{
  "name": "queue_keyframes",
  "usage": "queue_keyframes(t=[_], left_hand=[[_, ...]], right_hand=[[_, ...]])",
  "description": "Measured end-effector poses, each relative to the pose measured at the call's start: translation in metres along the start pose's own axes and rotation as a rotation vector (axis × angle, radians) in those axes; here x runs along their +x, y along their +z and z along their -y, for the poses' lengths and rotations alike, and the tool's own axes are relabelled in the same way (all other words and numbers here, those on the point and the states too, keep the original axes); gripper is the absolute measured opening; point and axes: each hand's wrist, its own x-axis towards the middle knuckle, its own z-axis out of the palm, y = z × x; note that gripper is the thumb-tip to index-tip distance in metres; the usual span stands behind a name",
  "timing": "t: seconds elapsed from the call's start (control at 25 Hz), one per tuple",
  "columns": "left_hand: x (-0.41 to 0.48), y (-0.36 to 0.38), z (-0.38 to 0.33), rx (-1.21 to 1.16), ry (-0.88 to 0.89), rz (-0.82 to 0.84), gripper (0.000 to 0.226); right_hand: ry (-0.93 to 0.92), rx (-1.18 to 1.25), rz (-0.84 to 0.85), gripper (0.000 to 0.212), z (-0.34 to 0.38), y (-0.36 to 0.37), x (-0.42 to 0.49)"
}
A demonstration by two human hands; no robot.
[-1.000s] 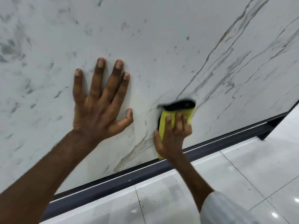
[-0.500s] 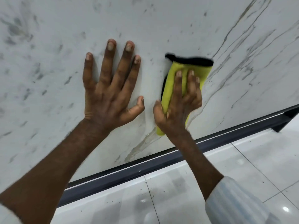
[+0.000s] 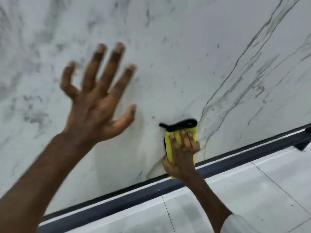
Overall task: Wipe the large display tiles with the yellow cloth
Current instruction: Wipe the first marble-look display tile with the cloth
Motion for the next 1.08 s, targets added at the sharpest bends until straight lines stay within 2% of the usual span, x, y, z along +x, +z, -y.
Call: queue_keyframes(t=[0.12, 0.24, 0.32, 0.44, 0.52, 0.6, 0.68, 0.76, 0.92, 1.0, 1.08], left_hand=[[0.013, -0.015, 0.056, 0.125, -0.194, 0.01, 0.076], [0.015, -0.002, 0.057, 0.195, -0.103, -0.04, 0.082], [0.012, 0.006, 0.055, 0.213, -0.081, -0.095, 0.083], [0.012, 0.007, 0.057, 0.203, -0.092, -0.149, 0.083], [0.013, 0.008, 0.056, 0.197, -0.086, -0.152, 0.083], [0.013, 0.009, 0.056, 0.202, -0.075, -0.148, 0.084], [0.011, 0.008, 0.057, 0.19, -0.079, -0.12, 0.084], [0.013, -0.002, 0.056, 0.126, -0.079, -0.098, 0.081], [0.068, -0.049, 0.077, 0.074, -0.017, -0.157, 0.073], [0.114, -0.067, 0.107, 0.124, -0.042, -0.192, 0.073], [0.144, -0.07, 0.134, 0.181, -0.047, -0.196, 0.072]], right_hand=[[-0.068, 0.009, -0.127, 0.098, 0.02, -0.052, 0.16], [-0.011, 0.039, -0.243, 0.099, 0.038, -0.089, 0.259], [0.003, -0.006, -0.268, 0.091, 0.035, -0.084, 0.258], [-0.003, -0.117, -0.213, 0.079, 0.021, -0.05, 0.175], [0.035, -0.159, -0.132, 0.077, 0.016, -0.03, 0.114], [0.046, -0.164, -0.089, 0.082, 0.017, -0.026, 0.096], [-0.002, -0.117, -0.095, 0.091, 0.02, -0.04, 0.129], [-0.03, -0.087, -0.168, 0.096, 0.028, -0.067, 0.201], [0.063, -0.009, -0.283, 0.099, 0.057, -0.13, 0.372], [0.068, -0.019, -0.31, 0.097, 0.065, -0.144, 0.409], [0.037, -0.042, -0.336, 0.092, 0.064, -0.138, 0.401]])
